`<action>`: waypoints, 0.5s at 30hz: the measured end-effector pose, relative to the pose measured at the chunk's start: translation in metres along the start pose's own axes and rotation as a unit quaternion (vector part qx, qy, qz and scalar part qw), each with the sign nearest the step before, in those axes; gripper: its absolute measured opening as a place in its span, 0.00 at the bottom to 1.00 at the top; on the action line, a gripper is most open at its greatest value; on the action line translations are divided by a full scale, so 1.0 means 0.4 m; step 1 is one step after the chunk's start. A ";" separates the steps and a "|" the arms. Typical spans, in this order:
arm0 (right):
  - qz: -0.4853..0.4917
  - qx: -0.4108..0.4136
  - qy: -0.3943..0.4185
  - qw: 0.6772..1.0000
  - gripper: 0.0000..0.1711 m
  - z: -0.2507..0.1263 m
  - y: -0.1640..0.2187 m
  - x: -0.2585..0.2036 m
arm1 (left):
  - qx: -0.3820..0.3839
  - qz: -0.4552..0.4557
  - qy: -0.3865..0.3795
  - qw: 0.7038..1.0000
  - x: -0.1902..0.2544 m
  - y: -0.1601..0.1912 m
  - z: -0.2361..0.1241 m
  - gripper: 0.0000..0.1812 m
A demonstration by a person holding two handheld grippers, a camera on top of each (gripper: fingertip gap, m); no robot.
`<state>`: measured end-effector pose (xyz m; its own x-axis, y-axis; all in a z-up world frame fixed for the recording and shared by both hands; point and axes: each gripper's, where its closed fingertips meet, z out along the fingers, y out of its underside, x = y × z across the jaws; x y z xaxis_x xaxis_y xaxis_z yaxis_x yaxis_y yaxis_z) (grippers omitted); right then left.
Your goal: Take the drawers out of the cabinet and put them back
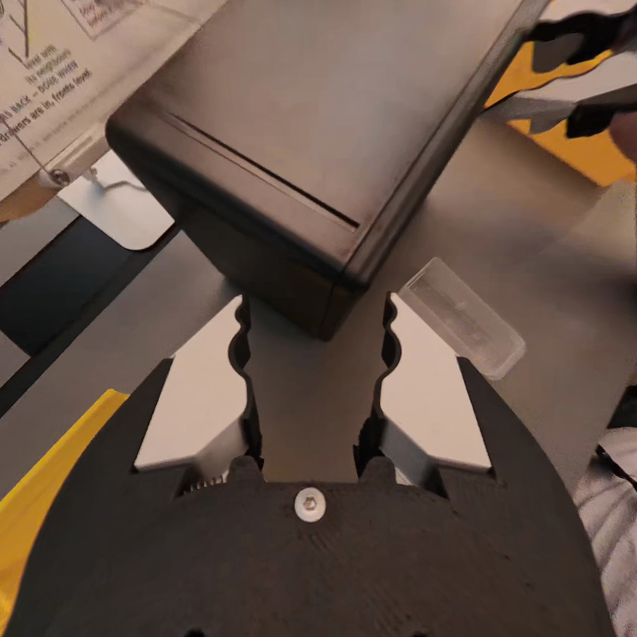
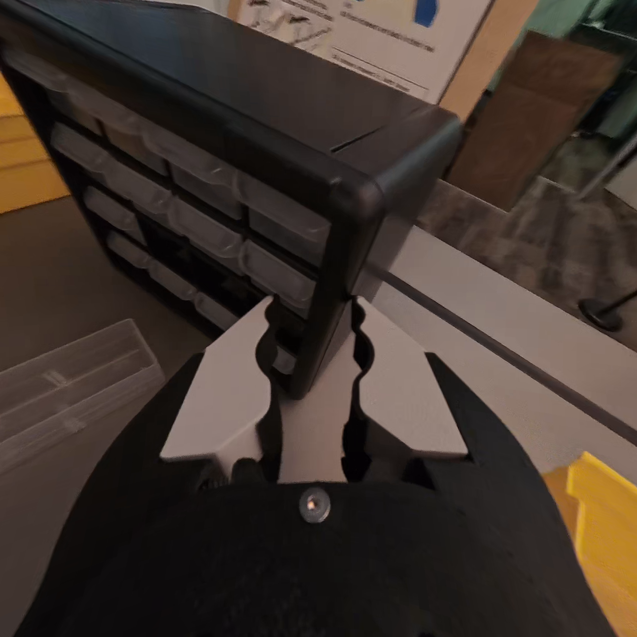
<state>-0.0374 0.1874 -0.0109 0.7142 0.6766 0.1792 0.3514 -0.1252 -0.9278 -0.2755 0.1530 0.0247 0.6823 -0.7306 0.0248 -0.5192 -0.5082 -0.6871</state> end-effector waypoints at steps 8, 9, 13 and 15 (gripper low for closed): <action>-0.007 0.013 0.021 1.000 0.20 0.011 0.001 -0.001 | -0.021 0.016 0.026 0.999 0.003 0.001 0.028 0.26; -0.004 0.015 0.023 1.000 0.20 0.017 -0.002 -0.005 | -0.018 0.018 0.016 1.000 -0.010 0.001 0.026 0.24; -0.009 0.023 0.047 0.999 0.20 0.042 -0.013 -0.018 | -0.003 0.001 -0.001 1.000 -0.058 0.001 0.026 0.21; -0.023 0.019 0.063 0.998 0.20 0.043 -0.012 -0.019 | 0.007 -0.008 0.014 1.000 -0.061 0.001 0.026 0.21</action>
<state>-0.0549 0.1951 -0.0135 0.7691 0.5840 0.2597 0.3638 -0.0659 -0.9291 -0.2870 0.1756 0.0162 0.6760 -0.7347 0.0567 -0.5004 -0.5142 -0.6965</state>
